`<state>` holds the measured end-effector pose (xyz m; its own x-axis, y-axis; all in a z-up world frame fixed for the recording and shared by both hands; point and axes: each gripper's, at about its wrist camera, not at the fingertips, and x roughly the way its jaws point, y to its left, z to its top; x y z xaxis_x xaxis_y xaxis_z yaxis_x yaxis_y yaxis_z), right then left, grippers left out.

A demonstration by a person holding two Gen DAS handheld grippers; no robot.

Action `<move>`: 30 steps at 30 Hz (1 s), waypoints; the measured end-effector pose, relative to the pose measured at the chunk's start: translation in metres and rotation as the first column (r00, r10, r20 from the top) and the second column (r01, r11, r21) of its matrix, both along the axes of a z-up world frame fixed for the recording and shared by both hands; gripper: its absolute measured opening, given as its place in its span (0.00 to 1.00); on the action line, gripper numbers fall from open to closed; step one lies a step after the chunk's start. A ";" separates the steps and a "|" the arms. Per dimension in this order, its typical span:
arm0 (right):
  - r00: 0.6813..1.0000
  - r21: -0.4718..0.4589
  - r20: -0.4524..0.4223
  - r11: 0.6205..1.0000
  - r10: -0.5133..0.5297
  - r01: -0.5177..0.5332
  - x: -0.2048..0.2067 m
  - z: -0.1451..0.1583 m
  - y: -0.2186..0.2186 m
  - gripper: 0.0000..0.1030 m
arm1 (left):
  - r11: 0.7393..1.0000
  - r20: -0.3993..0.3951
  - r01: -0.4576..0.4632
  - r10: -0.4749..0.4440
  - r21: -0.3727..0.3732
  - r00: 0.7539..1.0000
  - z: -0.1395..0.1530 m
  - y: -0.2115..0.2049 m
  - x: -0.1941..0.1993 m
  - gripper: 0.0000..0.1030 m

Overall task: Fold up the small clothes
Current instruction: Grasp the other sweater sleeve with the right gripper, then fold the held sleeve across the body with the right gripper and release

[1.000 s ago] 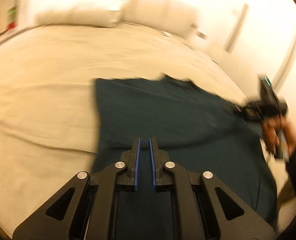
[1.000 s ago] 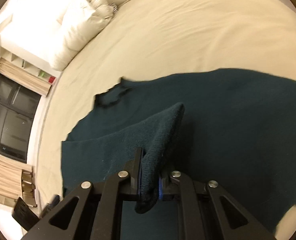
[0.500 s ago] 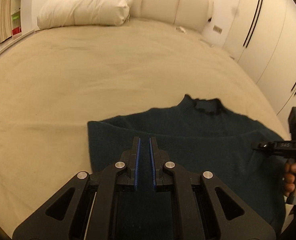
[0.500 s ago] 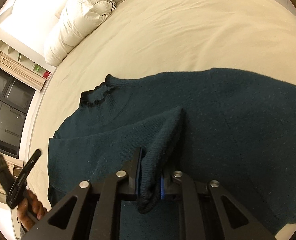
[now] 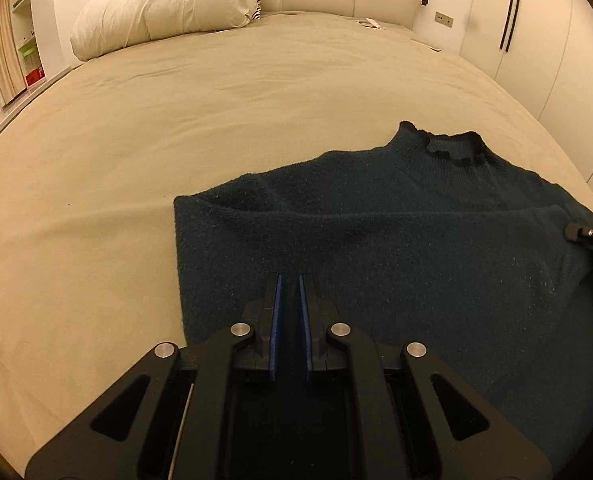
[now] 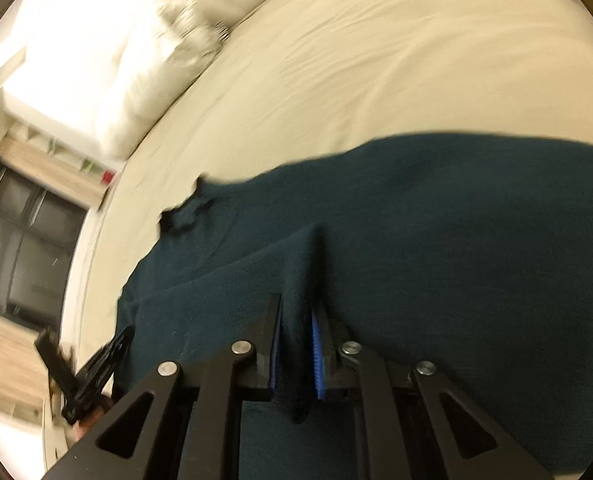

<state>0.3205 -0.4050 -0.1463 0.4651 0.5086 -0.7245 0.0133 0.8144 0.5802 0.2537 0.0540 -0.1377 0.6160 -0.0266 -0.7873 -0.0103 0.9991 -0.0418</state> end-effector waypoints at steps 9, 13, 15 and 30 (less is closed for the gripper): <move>0.982 -0.074 0.187 0.997 -0.017 0.031 -0.038 0.057 0.035 0.40 | 1.000 -0.010 -0.013 0.013 0.003 1.000 -0.002 -0.013 -0.007 0.08; 0.993 -0.057 0.067 0.993 0.102 -0.099 -0.025 0.019 0.074 0.56 | 1.000 0.002 0.001 -0.001 0.024 1.000 -0.008 -0.017 -0.007 0.08; 0.998 -0.003 0.047 1.000 0.030 -0.030 -0.030 0.005 0.051 0.22 | 1.000 -0.006 0.006 -0.006 -0.002 1.000 -0.004 -0.013 -0.007 0.08; 0.599 0.361 -0.182 0.513 -0.780 0.779 -0.209 -0.025 -0.274 0.59 | 0.973 0.020 -0.025 0.031 -0.228 0.999 0.012 -0.017 -0.029 0.47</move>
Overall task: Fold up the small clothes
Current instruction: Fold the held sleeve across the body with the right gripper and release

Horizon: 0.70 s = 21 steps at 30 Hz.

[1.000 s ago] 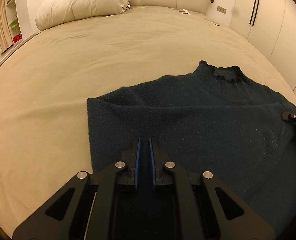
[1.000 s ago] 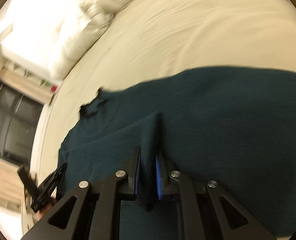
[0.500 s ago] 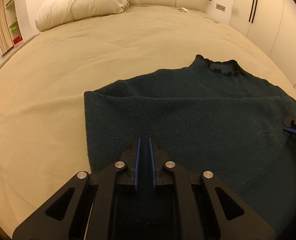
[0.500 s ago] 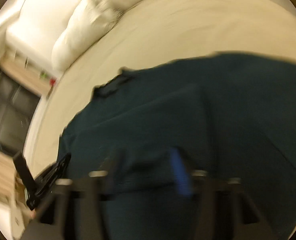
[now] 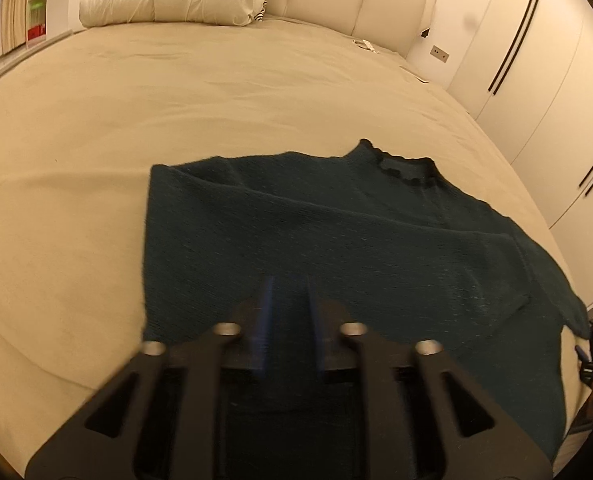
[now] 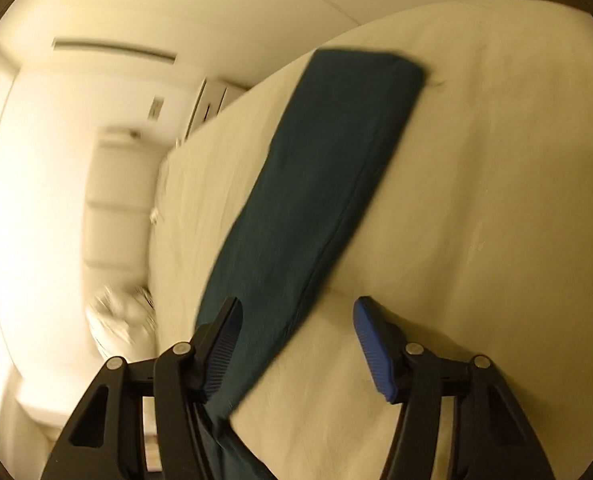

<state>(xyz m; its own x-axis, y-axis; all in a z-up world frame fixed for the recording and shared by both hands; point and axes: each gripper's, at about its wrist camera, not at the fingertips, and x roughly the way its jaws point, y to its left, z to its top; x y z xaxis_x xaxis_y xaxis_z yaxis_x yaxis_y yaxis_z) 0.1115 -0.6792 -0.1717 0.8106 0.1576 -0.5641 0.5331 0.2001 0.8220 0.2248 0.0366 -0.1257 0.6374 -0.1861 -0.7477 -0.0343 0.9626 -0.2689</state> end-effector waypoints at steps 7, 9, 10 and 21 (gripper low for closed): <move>0.987 0.076 0.103 0.990 -0.124 0.117 0.029 -0.013 -0.025 0.59 | 0.996 0.037 0.041 -0.038 -0.080 0.999 0.016 -0.006 -0.008 0.76; 0.982 0.075 0.129 0.989 -0.137 0.128 0.036 -0.013 -0.034 0.51 | 0.994 0.028 0.033 -0.030 -0.105 0.999 0.017 -0.004 -0.009 0.76; 0.982 0.066 0.130 0.989 -0.139 0.131 0.041 -0.014 -0.037 0.47 | 0.992 0.026 0.035 -0.032 -0.119 0.999 0.017 -0.004 -0.009 0.76; 0.993 -0.305 0.094 0.952 0.065 -0.034 0.113 0.078 0.010 0.12 | 0.964 0.024 0.040 -0.035 -0.263 0.999 0.028 0.018 -0.018 0.76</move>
